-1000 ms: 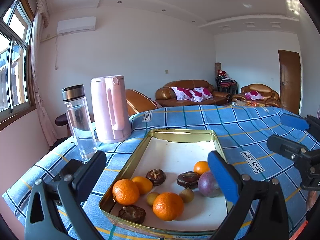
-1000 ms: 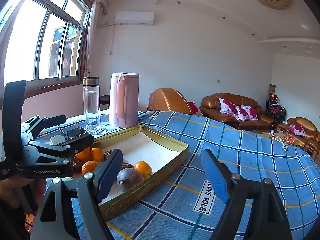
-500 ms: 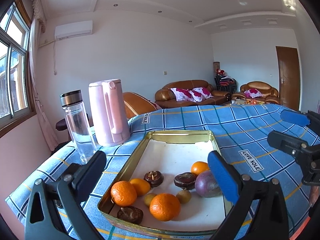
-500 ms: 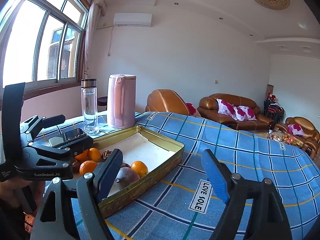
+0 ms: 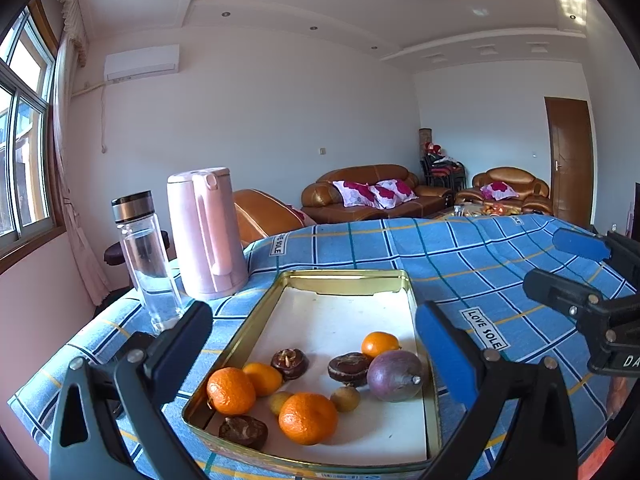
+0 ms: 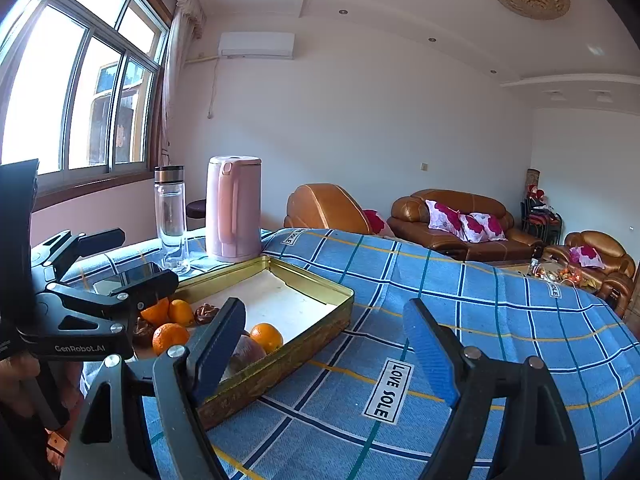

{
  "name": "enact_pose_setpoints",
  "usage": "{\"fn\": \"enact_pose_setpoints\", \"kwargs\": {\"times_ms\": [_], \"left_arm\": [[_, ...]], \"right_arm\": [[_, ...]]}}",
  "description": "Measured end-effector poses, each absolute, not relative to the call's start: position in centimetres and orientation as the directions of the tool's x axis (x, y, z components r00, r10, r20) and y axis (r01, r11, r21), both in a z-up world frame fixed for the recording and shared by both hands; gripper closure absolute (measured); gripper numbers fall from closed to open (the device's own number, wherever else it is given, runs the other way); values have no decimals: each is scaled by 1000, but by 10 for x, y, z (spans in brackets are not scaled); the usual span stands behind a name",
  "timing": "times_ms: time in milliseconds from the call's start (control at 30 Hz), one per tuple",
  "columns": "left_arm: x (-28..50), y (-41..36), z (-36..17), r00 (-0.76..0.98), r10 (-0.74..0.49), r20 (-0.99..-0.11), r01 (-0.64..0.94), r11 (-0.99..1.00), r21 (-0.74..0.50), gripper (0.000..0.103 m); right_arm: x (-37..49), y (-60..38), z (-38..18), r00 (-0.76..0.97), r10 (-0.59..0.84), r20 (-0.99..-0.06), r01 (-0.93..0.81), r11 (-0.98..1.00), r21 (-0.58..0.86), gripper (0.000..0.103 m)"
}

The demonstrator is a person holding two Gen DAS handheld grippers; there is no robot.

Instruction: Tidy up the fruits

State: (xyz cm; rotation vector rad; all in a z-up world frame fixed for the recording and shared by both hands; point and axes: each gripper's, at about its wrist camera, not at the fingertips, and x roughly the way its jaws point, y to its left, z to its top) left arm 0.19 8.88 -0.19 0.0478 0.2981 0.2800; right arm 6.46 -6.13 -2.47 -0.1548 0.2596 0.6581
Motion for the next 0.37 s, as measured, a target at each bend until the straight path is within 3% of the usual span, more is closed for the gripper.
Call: {"fn": "enact_pose_setpoints", "kwargs": {"times_ms": [367], "left_arm": [[2, 84, -4, 920, 275, -281, -255, 961, 104, 0]], "right_arm": [[67, -61, -28, 754, 584, -299, -626, 777, -60, 21]]}}
